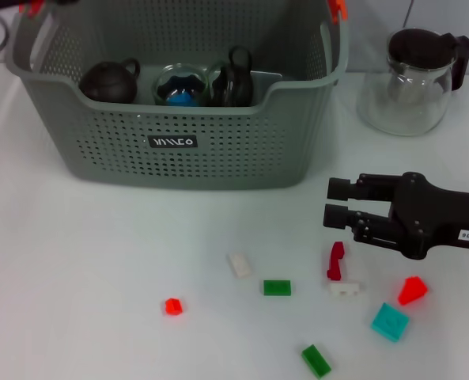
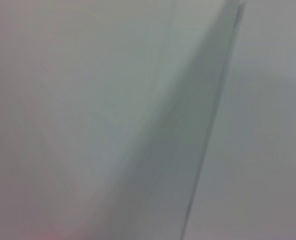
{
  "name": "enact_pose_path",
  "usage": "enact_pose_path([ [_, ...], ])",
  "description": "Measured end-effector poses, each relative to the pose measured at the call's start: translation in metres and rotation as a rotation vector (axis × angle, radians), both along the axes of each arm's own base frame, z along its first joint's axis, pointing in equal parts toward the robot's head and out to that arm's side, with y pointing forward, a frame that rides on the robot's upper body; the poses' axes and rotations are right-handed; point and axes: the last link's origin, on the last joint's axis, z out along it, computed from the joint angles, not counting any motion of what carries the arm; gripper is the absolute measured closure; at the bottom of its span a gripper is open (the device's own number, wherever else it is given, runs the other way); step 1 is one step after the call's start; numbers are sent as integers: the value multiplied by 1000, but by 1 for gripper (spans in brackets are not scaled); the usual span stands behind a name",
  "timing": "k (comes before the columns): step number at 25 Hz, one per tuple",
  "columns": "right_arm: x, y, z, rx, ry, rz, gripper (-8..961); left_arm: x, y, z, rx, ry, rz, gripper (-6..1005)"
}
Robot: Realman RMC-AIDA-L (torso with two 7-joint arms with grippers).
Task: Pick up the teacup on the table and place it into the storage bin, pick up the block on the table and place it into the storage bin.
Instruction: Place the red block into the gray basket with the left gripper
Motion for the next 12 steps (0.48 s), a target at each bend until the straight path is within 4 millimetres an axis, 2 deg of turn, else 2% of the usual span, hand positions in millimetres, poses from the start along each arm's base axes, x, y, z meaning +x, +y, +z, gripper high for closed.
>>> enact_pose_path([
  [5, 1, -1, 0, 0, 1, -4, 459, 23, 36, -13, -7, 249, 144, 679],
  [7, 0, -1, -1, -1, 2, -2, 459, 26, 41, -19, -7, 299, 161, 673],
  [8, 0, -1, -1, -3, 2, -1, 459, 31, 50, -32, 5, 397, 190, 671],
  [12, -1, 0, -2, -5, 3, 2, 459, 32, 60, -50, 34, 494, 233, 660],
])
